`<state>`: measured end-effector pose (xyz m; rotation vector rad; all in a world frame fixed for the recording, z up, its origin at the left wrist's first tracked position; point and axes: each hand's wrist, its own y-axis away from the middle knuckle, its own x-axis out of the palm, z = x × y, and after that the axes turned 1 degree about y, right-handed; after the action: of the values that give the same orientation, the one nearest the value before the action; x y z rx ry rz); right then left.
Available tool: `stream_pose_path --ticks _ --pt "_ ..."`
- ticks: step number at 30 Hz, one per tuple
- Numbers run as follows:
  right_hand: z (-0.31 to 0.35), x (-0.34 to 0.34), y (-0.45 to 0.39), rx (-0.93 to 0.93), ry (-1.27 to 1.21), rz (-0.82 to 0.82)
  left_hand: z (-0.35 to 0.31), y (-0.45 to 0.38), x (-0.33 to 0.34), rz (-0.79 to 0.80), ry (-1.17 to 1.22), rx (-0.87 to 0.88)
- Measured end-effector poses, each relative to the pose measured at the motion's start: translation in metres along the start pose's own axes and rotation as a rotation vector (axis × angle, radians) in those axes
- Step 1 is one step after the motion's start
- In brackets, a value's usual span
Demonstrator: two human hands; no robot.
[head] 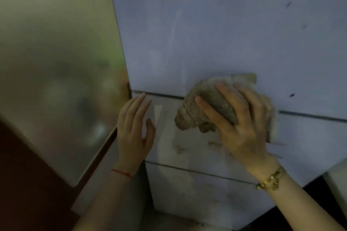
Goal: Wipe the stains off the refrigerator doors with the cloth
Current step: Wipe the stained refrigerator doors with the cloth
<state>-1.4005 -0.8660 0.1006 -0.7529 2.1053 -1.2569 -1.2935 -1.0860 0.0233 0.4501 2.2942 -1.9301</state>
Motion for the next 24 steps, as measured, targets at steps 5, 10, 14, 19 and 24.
stream_pose_path --ticks 5,10,14,19,24 --pt "0.039 0.053 0.063 -0.028 0.123 -0.039 0.029 0.08 0.048 -0.049 -0.024 0.037" --pt "0.053 0.082 0.117 -0.006 0.132 -0.04 0.059 0.117 0.083 -0.122 0.0 0.061" --pt "0.06 0.083 0.168 -0.019 0.077 0.01 0.075 0.125 0.103 -0.172 0.012 0.101" --pt "0.043 0.076 0.144 0.136 0.071 -0.082 0.078 0.124 0.113 -0.236 0.04 0.116" --pt "0.057 0.091 0.11 0.1 0.083 -0.106 0.083 0.125 0.115 -0.245 0.052 0.141"
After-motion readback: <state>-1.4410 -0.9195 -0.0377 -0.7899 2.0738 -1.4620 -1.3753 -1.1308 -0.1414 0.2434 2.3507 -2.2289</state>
